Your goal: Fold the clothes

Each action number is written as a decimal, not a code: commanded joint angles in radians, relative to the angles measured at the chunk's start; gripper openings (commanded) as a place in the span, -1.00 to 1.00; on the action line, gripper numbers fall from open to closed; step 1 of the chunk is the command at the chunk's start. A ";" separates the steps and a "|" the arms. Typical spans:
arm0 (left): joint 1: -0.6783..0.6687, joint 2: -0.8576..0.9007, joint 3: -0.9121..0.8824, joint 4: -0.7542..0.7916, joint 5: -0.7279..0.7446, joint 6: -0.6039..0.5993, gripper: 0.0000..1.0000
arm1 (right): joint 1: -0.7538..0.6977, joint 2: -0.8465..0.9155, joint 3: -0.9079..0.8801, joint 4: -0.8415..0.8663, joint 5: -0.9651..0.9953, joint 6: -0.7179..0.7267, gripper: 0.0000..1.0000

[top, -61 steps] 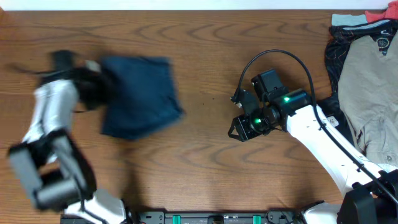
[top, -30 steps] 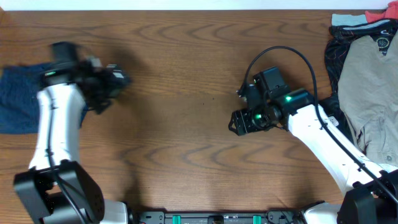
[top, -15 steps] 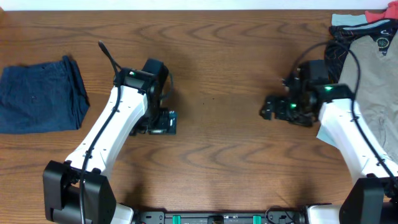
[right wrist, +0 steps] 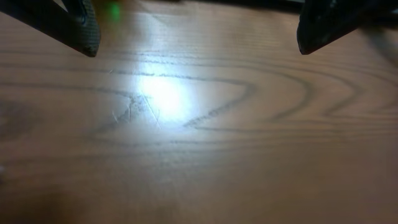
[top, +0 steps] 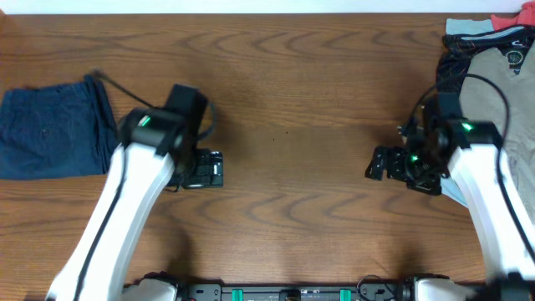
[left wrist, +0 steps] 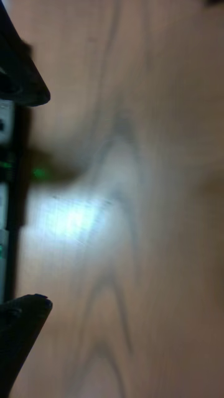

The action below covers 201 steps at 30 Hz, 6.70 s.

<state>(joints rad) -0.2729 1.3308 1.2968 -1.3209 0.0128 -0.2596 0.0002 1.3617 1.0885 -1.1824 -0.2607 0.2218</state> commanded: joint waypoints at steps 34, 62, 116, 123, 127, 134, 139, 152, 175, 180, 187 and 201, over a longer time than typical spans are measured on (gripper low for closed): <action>-0.041 -0.988 -0.104 0.259 -0.032 -0.004 0.96 | 0.033 -1.198 -0.187 0.055 0.231 -0.017 0.98; -0.041 -0.988 -0.104 0.259 -0.032 -0.004 0.96 | 0.028 -1.266 -0.312 0.073 0.231 -0.054 0.98; -0.041 -0.988 -0.104 0.259 -0.032 -0.004 0.96 | 0.059 -1.357 -1.083 1.108 0.279 -0.272 0.99; -0.041 -0.988 -0.104 0.259 -0.032 -0.004 0.96 | 0.059 -1.357 -1.083 1.108 0.279 -0.272 0.99; -0.041 -0.988 -0.104 0.259 -0.032 -0.004 0.95 | 0.059 -1.357 -1.083 1.108 0.279 -0.272 0.98; -0.041 -0.988 -0.104 0.259 -0.032 -0.004 0.96 | 0.059 -1.357 -1.083 1.108 0.279 -0.272 0.99; -0.041 -0.988 -0.104 0.259 -0.032 -0.004 0.96 | 0.059 -1.357 -1.083 1.108 0.279 -0.272 0.98; 0.134 -0.988 -0.114 0.142 -0.065 0.005 0.96 | 0.059 -1.356 -1.083 1.108 0.279 -0.272 0.99; 0.264 -1.327 -0.790 0.504 -0.100 0.004 0.96 | 0.059 -1.356 -1.083 1.108 0.279 -0.272 0.98; 0.263 -1.329 -0.890 0.696 -0.100 0.024 0.95 | 0.059 -1.356 -1.083 1.108 0.279 -0.272 0.99; 0.263 -1.329 -1.014 1.115 -0.100 0.207 0.96 | 0.059 -1.356 -1.083 1.108 0.279 -0.272 0.99; 0.264 -1.329 -1.292 1.406 -0.105 0.255 0.96 | 0.059 -1.356 -1.083 1.108 0.279 -0.272 0.99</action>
<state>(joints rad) -0.0147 0.0101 0.0608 0.0799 -0.0822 0.0071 0.0502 0.0120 0.0071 -0.0704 0.0090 -0.0376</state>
